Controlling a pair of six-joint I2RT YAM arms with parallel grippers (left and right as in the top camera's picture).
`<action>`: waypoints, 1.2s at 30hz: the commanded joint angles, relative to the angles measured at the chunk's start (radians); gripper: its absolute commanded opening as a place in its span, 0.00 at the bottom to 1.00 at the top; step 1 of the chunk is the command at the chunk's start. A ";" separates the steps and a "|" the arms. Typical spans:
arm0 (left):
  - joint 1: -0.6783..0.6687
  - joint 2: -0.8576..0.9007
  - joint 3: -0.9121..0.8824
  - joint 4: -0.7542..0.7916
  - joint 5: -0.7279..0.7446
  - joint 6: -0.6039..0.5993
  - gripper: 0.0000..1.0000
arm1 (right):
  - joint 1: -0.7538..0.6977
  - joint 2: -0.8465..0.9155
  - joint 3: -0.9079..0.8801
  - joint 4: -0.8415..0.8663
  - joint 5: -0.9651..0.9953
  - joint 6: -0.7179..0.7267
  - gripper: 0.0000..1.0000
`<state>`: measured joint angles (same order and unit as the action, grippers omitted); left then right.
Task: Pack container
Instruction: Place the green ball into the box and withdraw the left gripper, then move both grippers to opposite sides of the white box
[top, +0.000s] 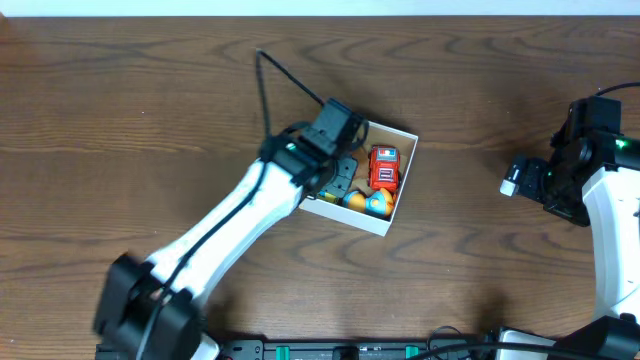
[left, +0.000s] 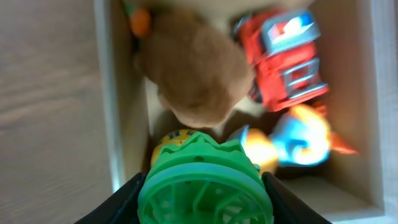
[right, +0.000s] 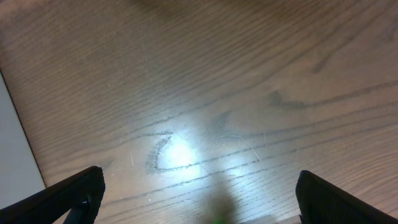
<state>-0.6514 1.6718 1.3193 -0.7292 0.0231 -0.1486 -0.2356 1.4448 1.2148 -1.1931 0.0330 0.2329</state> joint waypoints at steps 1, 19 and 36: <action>0.004 0.058 -0.005 -0.007 -0.003 0.013 0.40 | -0.006 0.000 -0.001 -0.003 0.000 -0.010 0.99; 0.116 -0.224 0.013 -0.056 -0.146 0.016 0.57 | -0.005 0.000 -0.001 -0.005 -0.002 -0.014 0.70; 0.487 0.019 0.011 -0.017 0.154 -0.005 0.06 | 0.294 0.004 -0.147 0.224 -0.068 0.025 0.01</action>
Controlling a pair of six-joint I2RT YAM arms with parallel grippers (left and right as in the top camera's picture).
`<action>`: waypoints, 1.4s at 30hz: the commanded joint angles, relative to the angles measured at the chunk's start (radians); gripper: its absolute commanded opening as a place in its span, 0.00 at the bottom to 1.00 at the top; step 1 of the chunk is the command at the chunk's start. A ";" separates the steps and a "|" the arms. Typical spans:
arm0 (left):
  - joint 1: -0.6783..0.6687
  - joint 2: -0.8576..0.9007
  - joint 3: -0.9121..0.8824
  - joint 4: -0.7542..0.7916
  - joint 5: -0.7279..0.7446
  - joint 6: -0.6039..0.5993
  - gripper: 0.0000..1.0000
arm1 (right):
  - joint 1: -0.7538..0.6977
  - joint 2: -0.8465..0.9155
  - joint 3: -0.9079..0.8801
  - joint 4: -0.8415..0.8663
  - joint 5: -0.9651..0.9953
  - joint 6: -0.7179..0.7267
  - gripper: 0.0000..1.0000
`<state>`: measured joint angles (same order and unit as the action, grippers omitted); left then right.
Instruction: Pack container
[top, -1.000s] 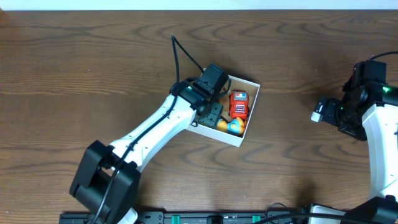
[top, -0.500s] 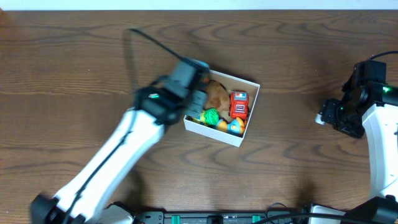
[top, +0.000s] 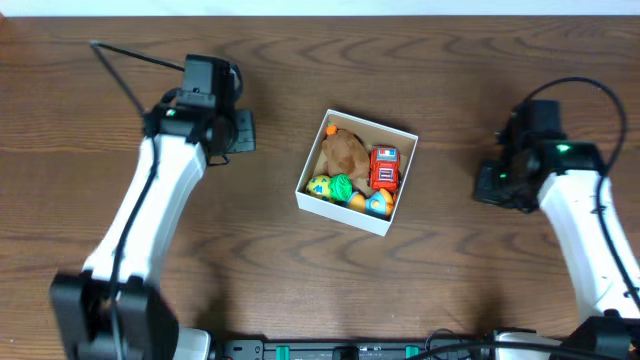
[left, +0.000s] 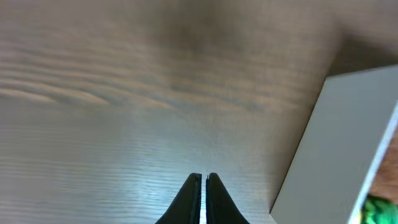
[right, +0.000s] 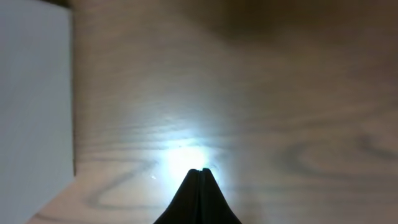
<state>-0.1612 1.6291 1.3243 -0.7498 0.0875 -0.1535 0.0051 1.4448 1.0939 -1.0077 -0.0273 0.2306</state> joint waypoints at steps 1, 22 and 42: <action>-0.007 0.087 0.006 0.005 0.109 0.000 0.06 | 0.078 0.007 -0.037 0.072 -0.010 0.027 0.01; -0.107 0.183 0.006 -0.141 0.272 -0.001 0.06 | 0.266 0.315 -0.074 0.510 -0.052 0.046 0.06; -0.207 0.183 0.006 -0.209 0.325 -0.001 0.06 | 0.237 0.325 -0.074 0.669 -0.052 0.041 0.11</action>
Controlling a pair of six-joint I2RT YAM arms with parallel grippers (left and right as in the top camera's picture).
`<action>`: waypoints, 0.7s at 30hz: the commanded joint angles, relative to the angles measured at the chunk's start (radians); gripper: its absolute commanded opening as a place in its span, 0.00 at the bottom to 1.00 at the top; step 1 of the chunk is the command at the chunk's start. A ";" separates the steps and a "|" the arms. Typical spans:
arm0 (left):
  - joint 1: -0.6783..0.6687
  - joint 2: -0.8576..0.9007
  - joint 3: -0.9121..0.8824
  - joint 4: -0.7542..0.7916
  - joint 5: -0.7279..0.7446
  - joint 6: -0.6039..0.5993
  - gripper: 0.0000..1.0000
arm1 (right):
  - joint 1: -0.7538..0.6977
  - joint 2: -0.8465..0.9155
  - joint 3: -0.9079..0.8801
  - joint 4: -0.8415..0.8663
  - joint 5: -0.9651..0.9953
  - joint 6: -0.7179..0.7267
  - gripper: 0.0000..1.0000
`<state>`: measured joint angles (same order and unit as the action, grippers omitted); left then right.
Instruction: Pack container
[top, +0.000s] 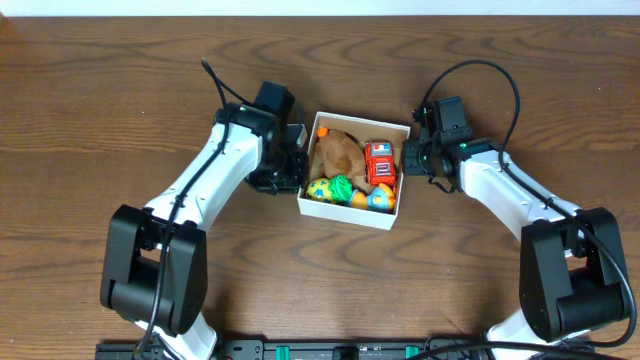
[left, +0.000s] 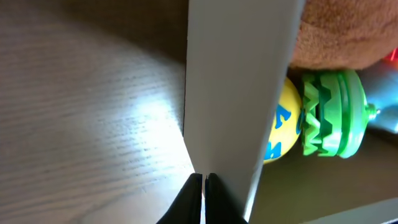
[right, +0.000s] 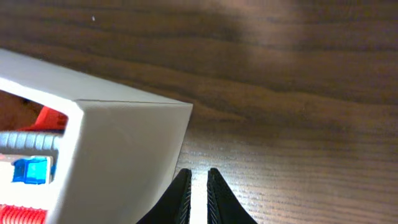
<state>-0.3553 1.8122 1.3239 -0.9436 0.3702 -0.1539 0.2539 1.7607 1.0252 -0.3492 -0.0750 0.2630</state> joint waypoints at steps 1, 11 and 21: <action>-0.014 0.000 0.006 -0.026 0.042 0.000 0.06 | -0.015 0.008 -0.005 0.015 -0.004 0.008 0.12; -0.016 0.000 0.006 -0.073 0.099 0.000 0.06 | -0.039 0.009 -0.004 0.051 -0.042 -0.048 0.13; -0.023 0.000 0.006 -0.093 0.102 0.000 0.06 | -0.040 0.008 -0.004 0.078 -0.087 -0.087 0.14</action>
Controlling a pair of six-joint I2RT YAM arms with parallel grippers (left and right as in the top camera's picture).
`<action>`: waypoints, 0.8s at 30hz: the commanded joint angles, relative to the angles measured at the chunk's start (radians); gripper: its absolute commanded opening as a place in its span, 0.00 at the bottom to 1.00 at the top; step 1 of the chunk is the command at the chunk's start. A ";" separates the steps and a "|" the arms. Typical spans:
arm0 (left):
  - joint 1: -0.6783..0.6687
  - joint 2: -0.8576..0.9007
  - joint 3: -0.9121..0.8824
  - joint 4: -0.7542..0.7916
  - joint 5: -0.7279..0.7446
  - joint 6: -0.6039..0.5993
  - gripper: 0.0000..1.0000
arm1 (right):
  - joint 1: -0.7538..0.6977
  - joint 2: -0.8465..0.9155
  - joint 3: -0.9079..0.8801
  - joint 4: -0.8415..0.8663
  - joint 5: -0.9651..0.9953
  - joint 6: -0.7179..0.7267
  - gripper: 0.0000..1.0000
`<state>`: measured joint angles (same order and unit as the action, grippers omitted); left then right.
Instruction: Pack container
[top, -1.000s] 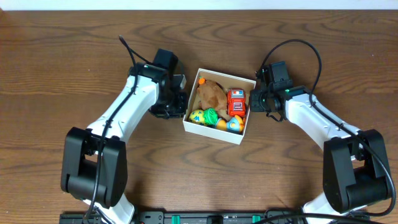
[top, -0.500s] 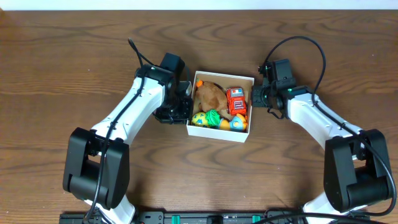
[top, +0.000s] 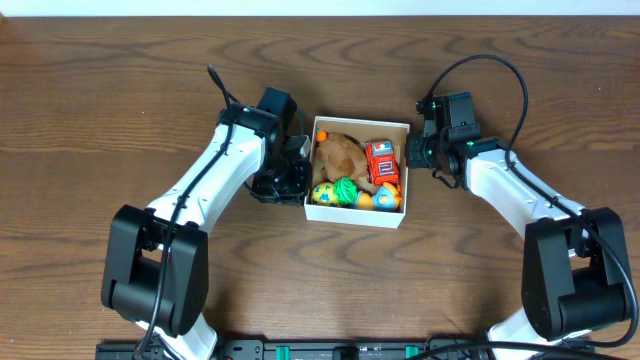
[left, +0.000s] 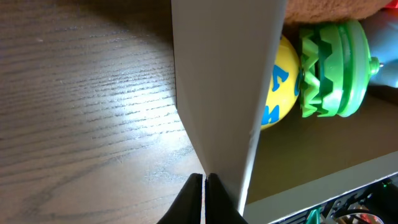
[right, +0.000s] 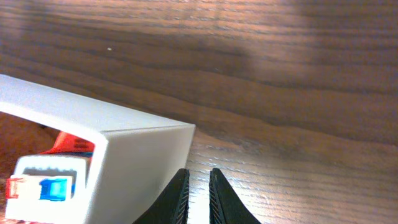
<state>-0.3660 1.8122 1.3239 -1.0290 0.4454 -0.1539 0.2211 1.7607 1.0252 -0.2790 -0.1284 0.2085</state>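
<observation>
A white box (top: 355, 213) sits mid-table, holding a brown plush (top: 340, 152), a red truck (top: 382, 162), a green ridged toy (top: 347, 188), a yellow ball (top: 323, 193) and an orange-and-blue toy (top: 384, 197). My left gripper (top: 297, 175) is shut, its tips (left: 204, 178) against the outside of the box's left wall (left: 224, 93). My right gripper (top: 418, 152) is shut to a thin slit with nothing in it, its tips (right: 199, 173) at the box's far right corner (right: 146, 155).
Brown wooden tabletop (top: 500, 280) lies all around the box. A black cable (top: 480, 70) loops above my right arm. The table's far edge (top: 320, 12) runs along the top, and a dark bar with connectors (top: 350, 350) lines the near edge.
The box has turned a little and now sits squarer to the table, shifted slightly right. My left gripper followed its left wall; my right gripper sits slightly farther back at the right corner.
My left gripper was over the box with the green toy between its fingers, the right gripper open far right. Then the toy lay in the box and both grippers were shut, away from it. Both then came to the box's walls, and the box has turned squarer.
</observation>
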 joint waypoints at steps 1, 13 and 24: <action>-0.014 0.000 0.006 -0.008 0.027 0.000 0.06 | -0.007 0.008 -0.003 0.010 -0.035 -0.032 0.14; -0.019 0.000 0.006 -0.019 0.047 0.000 0.06 | -0.007 0.008 0.002 0.039 -0.060 -0.061 0.14; -0.018 0.000 0.006 -0.021 0.039 0.005 0.06 | -0.012 0.008 0.007 0.051 -0.047 -0.072 0.19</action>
<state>-0.3817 1.8122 1.3239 -1.0534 0.4686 -0.1535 0.2176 1.7607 1.0252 -0.2337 -0.1631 0.1555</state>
